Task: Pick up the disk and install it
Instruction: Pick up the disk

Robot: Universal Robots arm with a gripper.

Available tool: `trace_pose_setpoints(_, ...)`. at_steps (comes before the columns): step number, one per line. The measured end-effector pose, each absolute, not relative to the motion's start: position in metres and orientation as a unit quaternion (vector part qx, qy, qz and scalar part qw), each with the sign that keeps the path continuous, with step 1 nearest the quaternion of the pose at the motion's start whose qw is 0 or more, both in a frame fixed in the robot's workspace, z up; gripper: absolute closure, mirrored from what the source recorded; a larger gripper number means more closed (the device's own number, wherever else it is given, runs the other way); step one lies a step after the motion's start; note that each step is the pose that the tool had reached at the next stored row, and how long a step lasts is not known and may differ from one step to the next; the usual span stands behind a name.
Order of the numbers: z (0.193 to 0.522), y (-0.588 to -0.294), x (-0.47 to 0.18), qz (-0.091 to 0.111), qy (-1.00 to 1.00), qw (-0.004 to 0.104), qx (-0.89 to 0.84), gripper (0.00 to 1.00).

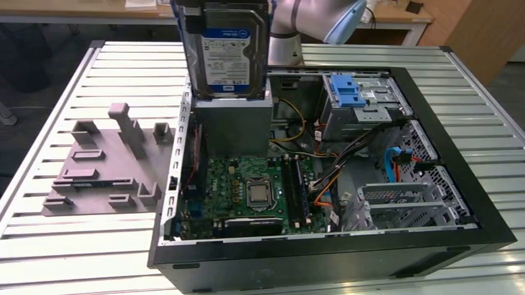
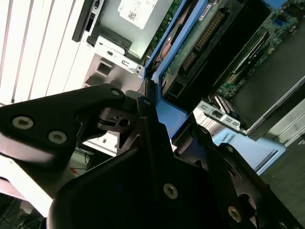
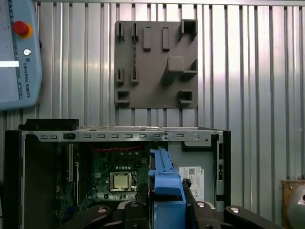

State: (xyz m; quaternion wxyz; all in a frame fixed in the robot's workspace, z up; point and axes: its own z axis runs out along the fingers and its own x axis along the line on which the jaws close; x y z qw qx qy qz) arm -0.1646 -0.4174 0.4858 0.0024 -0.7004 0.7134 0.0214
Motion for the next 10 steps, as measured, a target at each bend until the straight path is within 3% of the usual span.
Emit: trace_pose_setpoints(10,0.485,-0.423,-0.138,0.021,0.713,0.002,-0.7,0.64)
